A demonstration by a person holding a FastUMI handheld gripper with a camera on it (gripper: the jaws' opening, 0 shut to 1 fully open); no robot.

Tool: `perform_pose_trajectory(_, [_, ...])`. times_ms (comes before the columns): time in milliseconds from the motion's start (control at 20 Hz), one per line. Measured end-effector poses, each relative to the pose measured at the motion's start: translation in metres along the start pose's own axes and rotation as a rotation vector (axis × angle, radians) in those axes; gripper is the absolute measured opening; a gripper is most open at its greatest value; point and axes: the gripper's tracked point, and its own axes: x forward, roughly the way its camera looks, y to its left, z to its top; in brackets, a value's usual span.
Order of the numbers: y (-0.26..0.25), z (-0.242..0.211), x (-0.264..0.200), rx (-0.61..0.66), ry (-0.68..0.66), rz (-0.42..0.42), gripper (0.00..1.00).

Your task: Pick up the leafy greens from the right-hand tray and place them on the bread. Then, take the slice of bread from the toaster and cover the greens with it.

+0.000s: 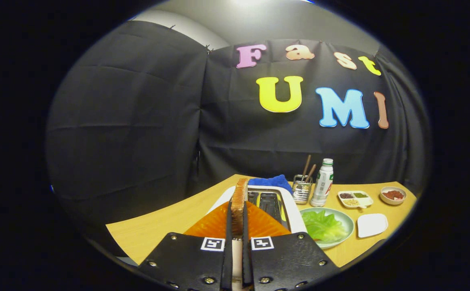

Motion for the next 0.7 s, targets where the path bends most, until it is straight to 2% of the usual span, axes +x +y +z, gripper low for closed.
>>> perform_pose_trajectory(50, [-0.001,0.001,0.002,0.002,0.002,0.009,0.00])
perform_pose_trajectory(700, [0.005,0.038,-0.009,0.016,-0.047,0.077,0.00])
